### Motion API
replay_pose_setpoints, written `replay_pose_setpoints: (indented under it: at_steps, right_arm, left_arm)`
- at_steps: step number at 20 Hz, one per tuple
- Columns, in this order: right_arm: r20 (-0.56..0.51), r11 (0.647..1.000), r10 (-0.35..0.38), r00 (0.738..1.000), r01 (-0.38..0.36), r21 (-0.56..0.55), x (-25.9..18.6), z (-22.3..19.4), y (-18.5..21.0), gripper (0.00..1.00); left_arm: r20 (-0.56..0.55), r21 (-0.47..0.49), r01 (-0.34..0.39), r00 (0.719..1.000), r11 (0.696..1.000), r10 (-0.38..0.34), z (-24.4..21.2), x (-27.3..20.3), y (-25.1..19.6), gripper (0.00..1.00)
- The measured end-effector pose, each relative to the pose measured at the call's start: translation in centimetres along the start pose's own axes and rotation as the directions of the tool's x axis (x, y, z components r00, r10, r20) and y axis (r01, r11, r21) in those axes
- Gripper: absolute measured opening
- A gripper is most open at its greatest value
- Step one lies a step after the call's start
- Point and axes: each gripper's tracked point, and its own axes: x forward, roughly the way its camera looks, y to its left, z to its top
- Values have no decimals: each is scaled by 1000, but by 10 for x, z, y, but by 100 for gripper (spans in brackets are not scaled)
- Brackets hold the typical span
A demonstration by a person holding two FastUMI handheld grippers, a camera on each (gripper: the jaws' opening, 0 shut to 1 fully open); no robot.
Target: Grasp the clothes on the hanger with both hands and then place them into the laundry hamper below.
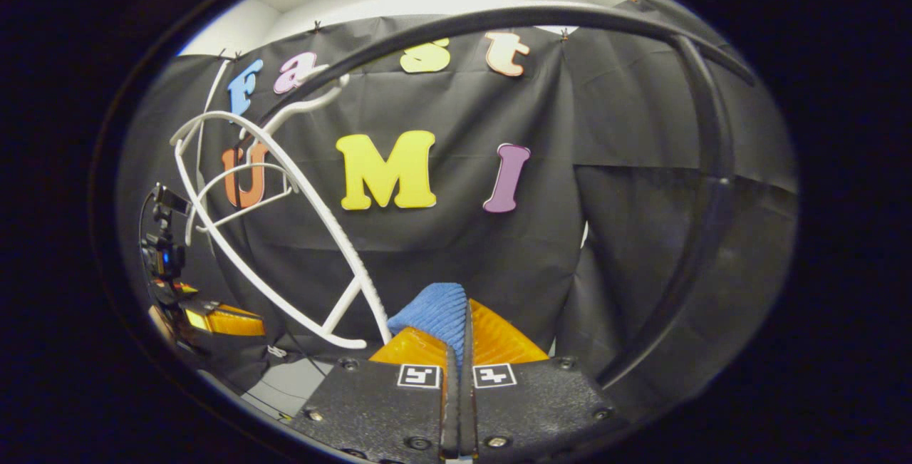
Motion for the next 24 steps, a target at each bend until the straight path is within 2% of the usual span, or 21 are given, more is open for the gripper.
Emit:
replay_pose_setpoints:
  at_steps: [2,3,4,7,10,11,12,14,16,18,20,22,23,24]
  right_arm:
    - [8,1000,15,1000,-15,-20,-18,1,1,4]
    - [12,999,22,1000,-22,-30,-27,2,2,4]
    - [13,999,32,999,-31,-39,-33,3,3,4]
    - [23,997,58,998,-56,-59,-54,10,5,4]
    - [31,995,89,996,-87,-57,-72,14,6,4]
    - [35,994,101,994,-99,-54,-79,15,7,4]
    - [37,992,114,993,-112,-51,-86,16,9,4]
    - [43,991,131,991,-129,-46,-96,18,8,4]
    - [53,988,150,987,-148,-38,-108,23,8,4]
    - [73,987,162,984,-160,-28,-117,34,7,4]
    - [98,986,166,981,-165,-15,-124,44,5,4]
    - [126,986,167,978,-168,-5,-129,56,2,4]
    - [135,984,175,975,-176,2,-132,59,1,4]
    - [141,984,176,974,-179,10,-133,61,0,4]
  left_arm:
    - [-7,-3,-4,1000,1000,4,-13,7,-10,39]
    - [-22,-8,0,1000,1000,0,-22,14,-18,40]
    - [-40,-8,9,999,1000,-9,-36,12,-28,36]
    - [-102,-10,17,995,1000,-18,-71,28,-53,36]
    - [-160,-14,28,987,1000,-30,-100,55,-77,92]
    - [-179,-7,39,983,999,-39,-109,64,-82,93]
    - [-195,17,42,980,999,-38,-118,74,-86,86]
    - [-193,98,32,981,995,-12,-129,96,-78,85]
    - [-199,133,31,980,991,-4,-147,120,-73,85]
    - [-246,106,41,969,994,-13,-172,130,-73,85]
    - [-258,68,4,966,998,14,-193,141,-67,85]
    - [-281,-19,-32,959,999,26,-211,149,-64,85]
    - [-295,-78,-20,955,997,-4,-214,148,-68,91]
    - [-286,-134,-16,958,991,-23,-212,152,-71,84]
